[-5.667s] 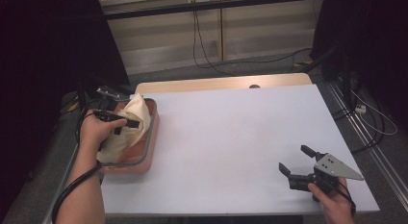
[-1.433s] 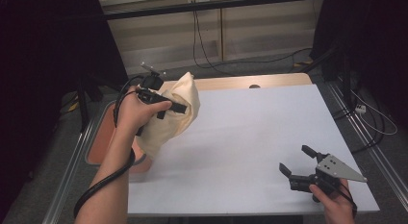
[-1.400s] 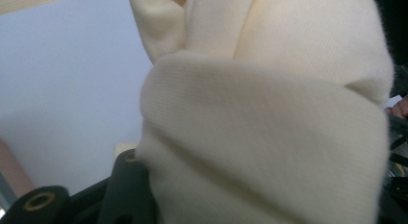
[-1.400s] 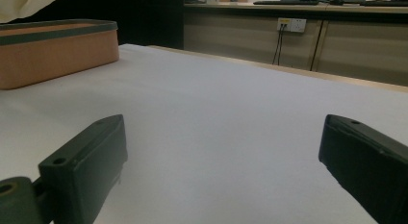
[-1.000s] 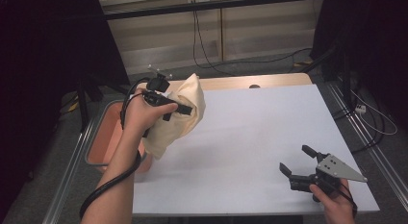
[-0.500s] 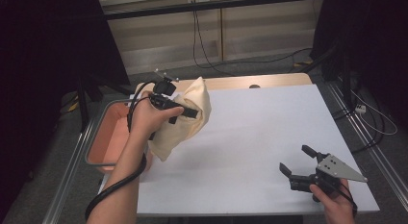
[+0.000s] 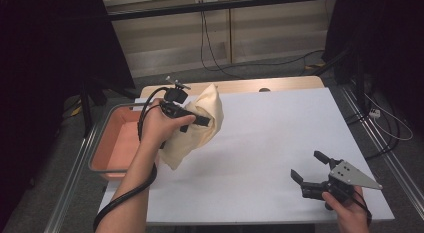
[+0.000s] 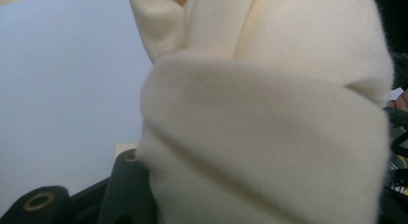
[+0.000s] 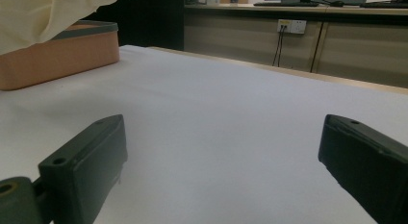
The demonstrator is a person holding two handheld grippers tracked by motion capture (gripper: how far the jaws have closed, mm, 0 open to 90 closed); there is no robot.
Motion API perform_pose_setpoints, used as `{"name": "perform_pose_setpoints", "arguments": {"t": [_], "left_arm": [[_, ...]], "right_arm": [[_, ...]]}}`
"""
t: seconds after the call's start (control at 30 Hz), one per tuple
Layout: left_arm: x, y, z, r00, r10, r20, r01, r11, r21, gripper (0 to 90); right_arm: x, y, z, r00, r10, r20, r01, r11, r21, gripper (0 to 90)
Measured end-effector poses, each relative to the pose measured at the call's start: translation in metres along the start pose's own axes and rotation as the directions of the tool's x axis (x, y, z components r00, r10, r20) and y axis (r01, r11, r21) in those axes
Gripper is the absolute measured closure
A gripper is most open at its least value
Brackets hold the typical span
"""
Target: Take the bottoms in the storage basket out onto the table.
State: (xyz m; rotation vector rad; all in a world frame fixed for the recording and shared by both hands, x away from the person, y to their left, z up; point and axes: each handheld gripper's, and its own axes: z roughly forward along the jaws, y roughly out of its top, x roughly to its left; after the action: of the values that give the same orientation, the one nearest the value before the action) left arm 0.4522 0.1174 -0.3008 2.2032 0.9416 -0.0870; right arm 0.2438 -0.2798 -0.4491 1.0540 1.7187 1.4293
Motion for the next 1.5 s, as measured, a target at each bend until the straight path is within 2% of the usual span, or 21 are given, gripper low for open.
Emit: {"name": "perform_pose_setpoints", "arguments": {"t": [0.6,0.83,1.1,1.17,1.5], "left_arm": [[0.004,-0.013,0.015,1.0000,-0.003,0.002,0.003,0.9999,-0.013,51.3],[0.003,-0.017,0.020,0.9999,0.009,0.008,-0.009,0.9999,-0.012,51.1],[0.003,-0.022,0.027,0.9999,0.014,-0.005,-0.014,0.9997,-0.019,50.9],[0.003,-0.023,0.029,1.0000,0.002,-0.003,-0.002,0.9995,-0.030,50.9],[0.005,-0.029,0.035,0.9999,0.012,-0.009,-0.012,0.9995,-0.028,50.7]], "right_arm": [[0.001,0.000,0.000,1.0000,0.001,-0.001,-0.001,1.000,0.000,2.9],[0.000,0.000,0.000,1.0000,0.000,0.002,0.000,1.000,0.000,2.9],[0.001,0.000,0.000,1.0000,0.000,-0.003,0.000,1.000,-0.002,2.9],[0.001,0.000,0.000,1.0000,0.000,-0.002,0.000,1.000,-0.003,2.9],[0.001,0.000,0.000,1.0000,-0.001,-0.005,0.001,1.000,-0.003,2.9]]}}
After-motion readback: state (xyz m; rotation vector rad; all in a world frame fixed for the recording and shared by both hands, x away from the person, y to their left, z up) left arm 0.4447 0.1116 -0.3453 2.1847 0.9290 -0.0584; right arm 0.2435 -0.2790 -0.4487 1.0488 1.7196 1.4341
